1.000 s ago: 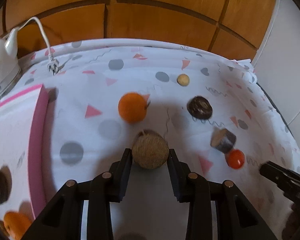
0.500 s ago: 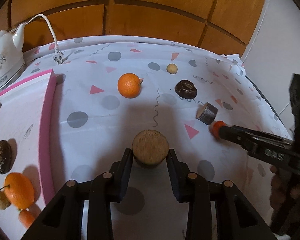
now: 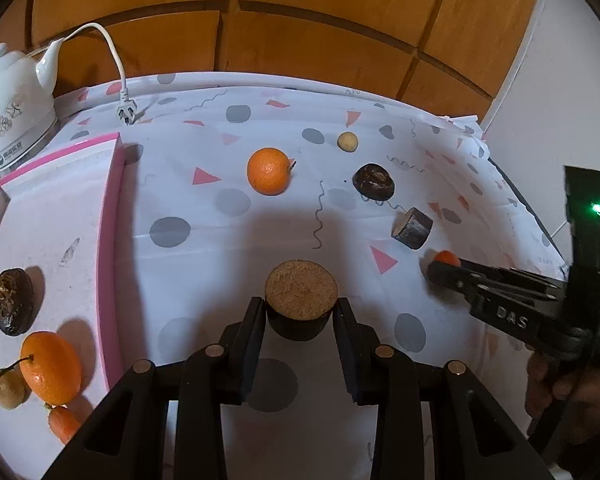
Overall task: Organize fruits
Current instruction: 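Lift the cut root piece with the left tool, then drop the root piece into the tray with the left tool while the right tool grasps the red fruit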
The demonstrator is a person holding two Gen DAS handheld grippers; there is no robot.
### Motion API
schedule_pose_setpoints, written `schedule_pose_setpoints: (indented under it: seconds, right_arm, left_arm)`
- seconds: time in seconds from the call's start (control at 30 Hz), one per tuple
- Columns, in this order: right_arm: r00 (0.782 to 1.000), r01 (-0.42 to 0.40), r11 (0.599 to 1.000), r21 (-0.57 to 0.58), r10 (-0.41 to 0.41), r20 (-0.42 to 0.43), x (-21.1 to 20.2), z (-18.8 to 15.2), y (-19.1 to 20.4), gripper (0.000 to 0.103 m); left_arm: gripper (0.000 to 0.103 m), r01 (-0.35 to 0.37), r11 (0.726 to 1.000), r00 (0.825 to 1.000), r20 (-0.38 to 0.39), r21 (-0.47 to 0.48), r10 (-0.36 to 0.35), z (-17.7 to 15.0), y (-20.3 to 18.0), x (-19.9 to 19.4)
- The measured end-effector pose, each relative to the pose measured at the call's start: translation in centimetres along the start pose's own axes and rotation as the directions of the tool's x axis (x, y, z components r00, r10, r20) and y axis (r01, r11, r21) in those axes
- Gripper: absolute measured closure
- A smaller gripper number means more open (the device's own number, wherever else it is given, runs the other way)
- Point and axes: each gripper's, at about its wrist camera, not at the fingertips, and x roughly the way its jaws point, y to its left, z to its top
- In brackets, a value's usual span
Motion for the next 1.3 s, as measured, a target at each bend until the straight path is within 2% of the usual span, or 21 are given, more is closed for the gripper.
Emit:
schedule_pose_setpoints:
  seconds: [0.2, 0.37, 0.57, 0.77, 0.8, 0.87, 0.97, 1.2, 1.3]
  right_arm:
    - [1.0, -0.016, 1.0, -0.012, 0.017, 0.015, -1.4, -1.2, 0.4, 0.075]
    - [0.999, -0.023, 0.999, -0.033, 0.024, 0.025, -2.0, -1.8, 1.2, 0.075]
    - [0.999, -0.031, 0.998, -0.059, 0.032, 0.026, -2.1, -2.2, 2.4, 0.075]
    - [0.999, -0.029, 0.996, -0.089, 0.032, 0.036, -2.5, -2.3, 3.8, 0.075]
    - [0.999, -0.028, 0.995, -0.096, 0.032, 0.038, -2.6, -2.3, 4.0, 0.075]
    - [0.999, -0.026, 0.994, -0.104, 0.03, 0.035, -2.6, -2.4, 4.4, 0.075]
    - [0.999, -0.024, 0.994, -0.109, 0.027, 0.029, -2.5, -2.5, 4.6, 0.075]
    - [0.999, -0.03, 0.99, -0.134, 0.034, 0.025, -2.6, -2.6, 5.7, 0.075]
    - [0.998, -0.05, 0.988, -0.149, 0.054, 0.023, -2.8, -2.7, 6.6, 0.075]
  left_arm:
    - [0.068, 0.016, 1.0, 0.999, 0.042, 0.017, -0.017, 0.0, -0.3, -1.5]
    - [0.068, 0.009, 0.999, 0.995, 0.095, -0.041, -0.005, 0.7, 1.3, -4.0]
    - [0.068, -0.078, 0.986, 0.982, 0.162, -0.146, 0.102, 1.7, 6.4, -7.3]
    - [0.067, -0.167, 0.961, 0.971, 0.132, -0.222, 0.199, 2.3, 12.1, -7.3]
    - [0.066, -0.171, 0.959, 0.97, 0.131, -0.228, 0.204, 2.2, 12.7, -7.4]
    - [0.056, -0.173, 0.951, 0.968, 0.137, -0.255, 0.212, 2.0, 13.4, -7.7]
    - [0.052, -0.186, 0.948, 0.96, 0.157, -0.258, 0.231, 1.3, 13.5, -8.5]
    - [0.042, -0.236, 0.931, 0.949, 0.139, -0.277, 0.282, -0.8, 13.1, -9.2]
    - [0.035, -0.259, 0.923, 0.943, 0.131, -0.284, 0.305, -1.7, 12.9, -9.8]
